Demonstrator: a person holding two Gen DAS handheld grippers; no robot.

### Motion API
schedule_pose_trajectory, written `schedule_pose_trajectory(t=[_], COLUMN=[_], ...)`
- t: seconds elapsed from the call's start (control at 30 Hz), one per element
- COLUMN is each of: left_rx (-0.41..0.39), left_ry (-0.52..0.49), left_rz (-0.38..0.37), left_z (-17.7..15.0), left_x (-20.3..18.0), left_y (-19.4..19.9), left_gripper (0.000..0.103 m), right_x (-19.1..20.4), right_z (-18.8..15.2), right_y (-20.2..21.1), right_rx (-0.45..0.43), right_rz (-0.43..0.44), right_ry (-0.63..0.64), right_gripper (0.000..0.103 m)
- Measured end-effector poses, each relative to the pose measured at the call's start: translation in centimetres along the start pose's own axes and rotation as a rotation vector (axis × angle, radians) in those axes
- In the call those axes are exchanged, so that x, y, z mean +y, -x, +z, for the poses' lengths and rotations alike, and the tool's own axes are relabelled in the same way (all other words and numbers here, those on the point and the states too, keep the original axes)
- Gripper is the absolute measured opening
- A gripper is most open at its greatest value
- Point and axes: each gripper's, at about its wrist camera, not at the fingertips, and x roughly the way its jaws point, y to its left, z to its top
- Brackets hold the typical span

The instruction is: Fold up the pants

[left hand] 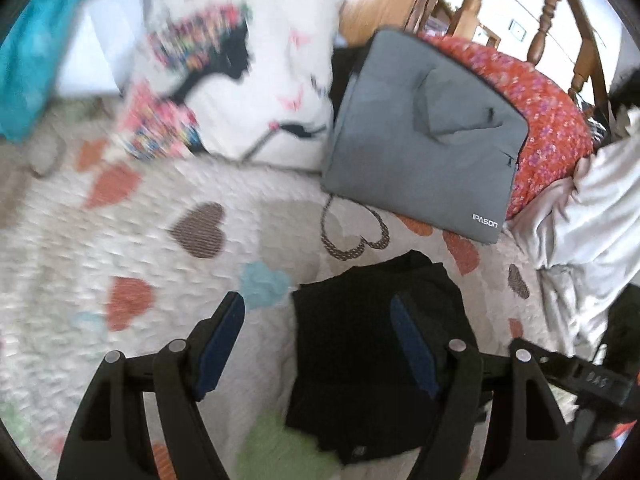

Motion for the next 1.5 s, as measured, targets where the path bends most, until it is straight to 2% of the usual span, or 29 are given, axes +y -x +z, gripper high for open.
schedule_pose_trajectory(t=[0.1, 0.13, 0.2, 0.27, 0.37, 0.43, 0.5, 0.57, 0.6, 0.63, 0.67, 0.73, 0.8, 0.83, 0.87, 1.0, 1.13, 1.37, 1.5], left_rx=[-0.147, -0.218, -0.275, -0.290, -0.255, -0.235, -0.232, -0.275, -0.308, -0.320, -0.328, -0.303, -0.245, -0.220, -0.207, -0.235, -0.119, 0.009, 0.089], left_ry=[-0.080, -0.121, -0.144, -0.121, -0.070, -0.080, -0.125, -0.176, -0.193, -0.193, -0.180, -0.172, -0.175, -0.165, -0.148, -0.135, -0.148, -0.191, -0.210], left_rz=[0.083, 0.136, 0.187, 0.198, 0.193, 0.218, 0.283, 0.366, 0.407, 0.425, 0.446, 0.465, 0.483, 0.483, 0.479, 0.460, 0.377, 0.284, 0.277], left_z=[-1.8, -3.3, -5.4, -8.1, -11.5, -12.6, -13.3, -13.4, -13.3, -13.3, -13.3, -13.5, -13.4, -13.3, -13.0, -13.0, -13.9, -15.9, -17.0], left_x=[-1.1, -1.6, -1.7, -1.3, -0.3, -0.2, -0.4, -0.8, -1.0, -0.9, -0.5, 0.2, 0.9, 1.2, 1.4, 0.9, 0.3, -1.4, -1.8], left_y=[4.4, 6.3, 8.4, 10.4, 12.2, 12.8, 13.5, 14.2, 14.3, 14.4, 13.8, 12.4, 10.1, 9.3, 8.6, 7.4, 5.0, 2.8, 1.3], left_gripper=[0.077, 0.080, 0.091, 0.094, 0.098, 0.098, 0.098, 0.098, 0.103, 0.103, 0.103, 0.103, 0.103, 0.103, 0.103, 0.103, 0.103, 0.103, 0.103], right_x=[-0.6, -0.8, -1.0, -0.9, -0.8, -0.7, -0.4, 0.6, 1.3, 1.8, 2.2, 2.3, 1.5, 0.9, 0.5, 0.4, -0.2, -0.1, -0.5], right_z=[-3.4, -5.0, -8.0, -10.7, -14.1, -15.6, -15.9, -15.2, -14.8, -14.6, -14.5, -14.6, -15.1, -15.0, -14.9, -15.2, -15.4, -15.8, -15.8], right_y=[2.5, 3.0, 3.7, 4.0, 4.3, 5.1, 6.2, 7.9, 8.9, 9.4, 9.6, 8.8, 7.0, 6.2, 5.8, 3.9, 2.6, 1.4, 1.0], right_rx=[-0.038, -0.035, -0.023, -0.017, -0.004, -0.007, -0.015, -0.062, -0.108, -0.140, -0.172, -0.215, -0.202, -0.168, -0.161, -0.145, -0.124, -0.107, -0.093], right_rz=[0.014, 0.017, 0.003, -0.032, -0.101, -0.138, -0.140, -0.116, -0.118, -0.129, -0.149, -0.218, -0.289, -0.268, -0.211, -0.285, -0.295, -0.309, -0.310], right_ry=[-0.040, -0.050, -0.042, -0.008, 0.048, 0.079, 0.078, 0.086, 0.113, 0.139, 0.170, 0.243, 0.247, 0.198, 0.171, 0.234, 0.221, 0.242, 0.228], right_gripper=[0.069, 0.069, 0.069, 0.069, 0.069, 0.069, 0.069, 0.069, 0.073, 0.082, 0.085, 0.087, 0.086, 0.085, 0.085, 0.085, 0.085, 0.085, 0.085])
